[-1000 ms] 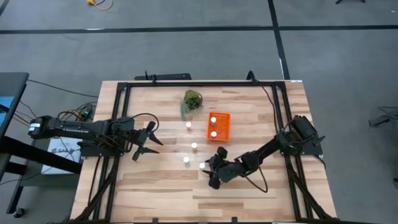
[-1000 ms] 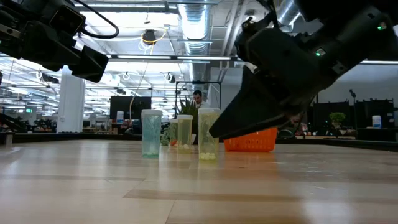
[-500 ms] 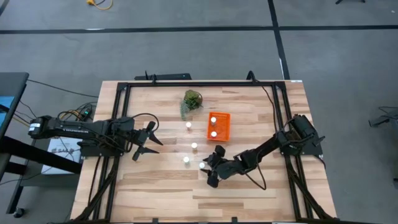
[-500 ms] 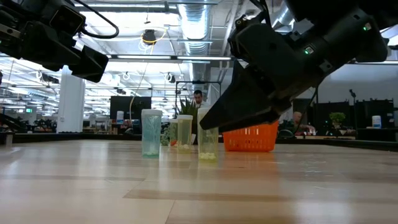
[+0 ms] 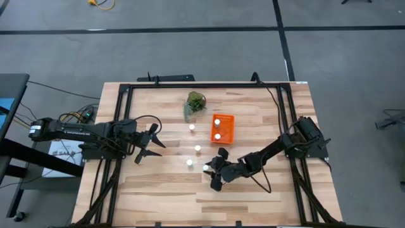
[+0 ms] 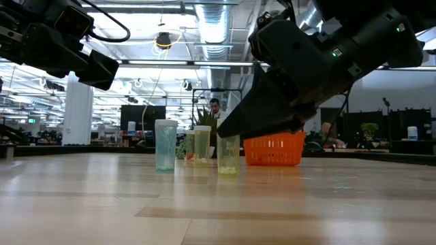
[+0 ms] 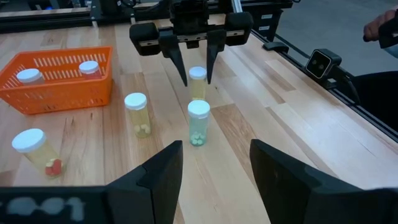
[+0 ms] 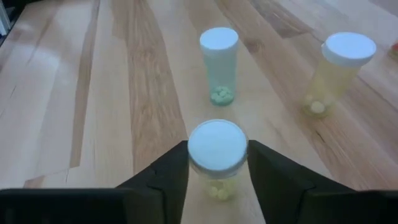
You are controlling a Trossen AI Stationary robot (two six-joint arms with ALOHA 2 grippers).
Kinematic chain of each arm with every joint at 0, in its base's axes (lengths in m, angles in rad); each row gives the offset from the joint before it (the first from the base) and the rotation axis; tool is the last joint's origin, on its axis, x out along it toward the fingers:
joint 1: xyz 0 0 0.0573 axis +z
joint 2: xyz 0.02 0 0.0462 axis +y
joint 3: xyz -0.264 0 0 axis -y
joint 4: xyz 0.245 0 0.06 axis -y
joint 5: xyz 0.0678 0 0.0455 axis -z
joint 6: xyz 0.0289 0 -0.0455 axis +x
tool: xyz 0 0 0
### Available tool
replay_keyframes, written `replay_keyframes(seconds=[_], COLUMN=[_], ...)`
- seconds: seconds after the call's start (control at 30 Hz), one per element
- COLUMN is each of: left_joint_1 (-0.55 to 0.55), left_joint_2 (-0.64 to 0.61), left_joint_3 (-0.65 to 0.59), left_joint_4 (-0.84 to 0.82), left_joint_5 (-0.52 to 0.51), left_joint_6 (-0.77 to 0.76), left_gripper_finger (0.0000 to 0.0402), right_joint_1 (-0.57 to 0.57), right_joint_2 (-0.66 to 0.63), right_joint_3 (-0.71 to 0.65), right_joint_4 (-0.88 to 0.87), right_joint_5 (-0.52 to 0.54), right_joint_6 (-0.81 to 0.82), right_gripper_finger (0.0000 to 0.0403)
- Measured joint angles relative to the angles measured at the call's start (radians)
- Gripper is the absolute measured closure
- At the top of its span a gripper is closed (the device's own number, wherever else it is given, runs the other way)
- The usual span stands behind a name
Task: Pick and place pill bottles into a basket
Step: Put the bottom yellow pill bottle into the basket
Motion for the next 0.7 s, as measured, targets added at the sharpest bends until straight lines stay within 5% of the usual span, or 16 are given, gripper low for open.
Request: replay_keyframes(seconds=[0.23,0.7], left_joint_1=[0.000,0.000], left_joint_2=[0.000,0.000], left_joint_3=[0.000,-0.001], left_joint_4=[0.000,-0.004], left_joint_5=[0.000,0.000], left_joint_6=[0.000,0.000], left_gripper_finger=[0.0225,0.0225], right_joint_1=[0.000,-0.019], right_joint_2=[0.000,-0.095], right_joint_3=[0.000,0.000], right_joint_4=[0.008,-0.066], right_joint_5=[0.000,0.006], right_joint_6=[0.001,0.000], right_gripper_finger=[0.0290,0.0293])
